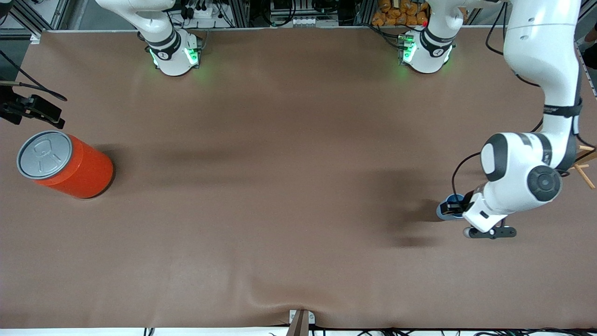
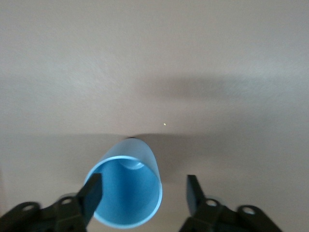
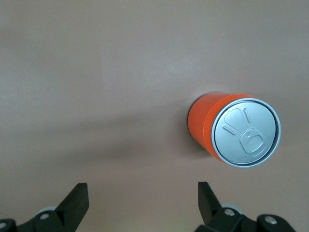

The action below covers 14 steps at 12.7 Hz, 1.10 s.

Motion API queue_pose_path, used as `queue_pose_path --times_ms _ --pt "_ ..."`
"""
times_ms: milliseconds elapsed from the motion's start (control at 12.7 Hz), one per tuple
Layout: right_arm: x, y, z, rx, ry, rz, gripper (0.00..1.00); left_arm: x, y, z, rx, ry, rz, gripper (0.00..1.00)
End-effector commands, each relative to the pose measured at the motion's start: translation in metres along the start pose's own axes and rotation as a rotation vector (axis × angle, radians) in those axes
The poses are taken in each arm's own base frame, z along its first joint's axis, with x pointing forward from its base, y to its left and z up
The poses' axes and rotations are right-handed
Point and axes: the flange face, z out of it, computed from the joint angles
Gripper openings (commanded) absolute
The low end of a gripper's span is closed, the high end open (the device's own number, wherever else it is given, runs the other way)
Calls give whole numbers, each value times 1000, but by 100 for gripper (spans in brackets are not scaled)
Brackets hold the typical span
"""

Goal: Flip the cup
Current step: 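Set the cup upright on the table and open the left gripper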

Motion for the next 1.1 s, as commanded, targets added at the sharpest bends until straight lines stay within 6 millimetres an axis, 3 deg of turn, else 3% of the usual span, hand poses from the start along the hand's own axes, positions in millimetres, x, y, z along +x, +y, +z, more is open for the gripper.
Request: queue_pose_path --times_ms 0,236,394,787,1023 --pt "2 3 -4 12 -4 3 100 -14 1 -103 2 78 7 100" --pt "2 3 -4 14 -4 1 100 -40 11 -202 -11 124 25 100" --pt "2 2 -4 14 -4 -1 100 -63 10 -245 -12 95 17 100" --pt "2 2 -4 15 -2 -1 100 -126 -5 -317 7 64 35 100" --pt "2 1 -4 53 -5 4 100 -146 -6 -337 9 61 67 100"
